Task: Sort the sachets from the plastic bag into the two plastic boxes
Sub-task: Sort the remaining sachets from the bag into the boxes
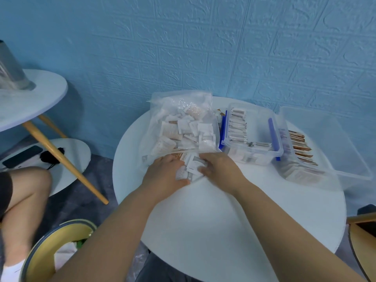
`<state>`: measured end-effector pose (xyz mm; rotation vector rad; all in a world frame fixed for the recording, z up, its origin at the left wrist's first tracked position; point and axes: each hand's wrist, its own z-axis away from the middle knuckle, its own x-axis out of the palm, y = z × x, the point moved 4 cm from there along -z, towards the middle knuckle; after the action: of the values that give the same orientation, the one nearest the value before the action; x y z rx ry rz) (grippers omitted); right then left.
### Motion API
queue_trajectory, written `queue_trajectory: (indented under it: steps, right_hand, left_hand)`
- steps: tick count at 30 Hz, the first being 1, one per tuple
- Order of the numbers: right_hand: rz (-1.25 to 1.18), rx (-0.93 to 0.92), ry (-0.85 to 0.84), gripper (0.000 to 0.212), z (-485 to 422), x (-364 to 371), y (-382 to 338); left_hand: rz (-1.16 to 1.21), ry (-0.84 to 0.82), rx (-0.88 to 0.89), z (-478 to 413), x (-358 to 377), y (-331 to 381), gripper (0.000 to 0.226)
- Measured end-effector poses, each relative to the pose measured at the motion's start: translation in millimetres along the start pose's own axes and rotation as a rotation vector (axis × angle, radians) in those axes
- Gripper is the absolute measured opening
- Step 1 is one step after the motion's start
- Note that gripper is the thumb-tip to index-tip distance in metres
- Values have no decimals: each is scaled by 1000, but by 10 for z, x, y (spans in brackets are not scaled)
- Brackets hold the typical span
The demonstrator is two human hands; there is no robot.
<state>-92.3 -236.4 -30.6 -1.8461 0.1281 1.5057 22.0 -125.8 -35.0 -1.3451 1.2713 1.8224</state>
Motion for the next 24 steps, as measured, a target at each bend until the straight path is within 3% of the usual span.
queue_trajectory:
  steps: [7, 9, 14, 20, 24]
  right_hand:
    - [-139, 81, -28, 59, -78, -32, -46]
    - [-232, 108, -36, 53, -62, -83, -68]
    - [-500, 132, -13, 16, 19, -137, 0]
    - [-879, 100, 80, 15, 158, -162, -64]
    - [-926, 96, 117, 18, 198, -31, -168]
  left_hand:
    - [45, -15, -45, -24, -106, 10, 48]
    - [161, 50, -54, 27, -135, 17, 36]
    - [489, 255, -134, 120, -157, -66, 18]
    - [664, 444, -203, 158, -132, -115, 6]
    - [996, 384, -189, 199, -70, 18, 8]
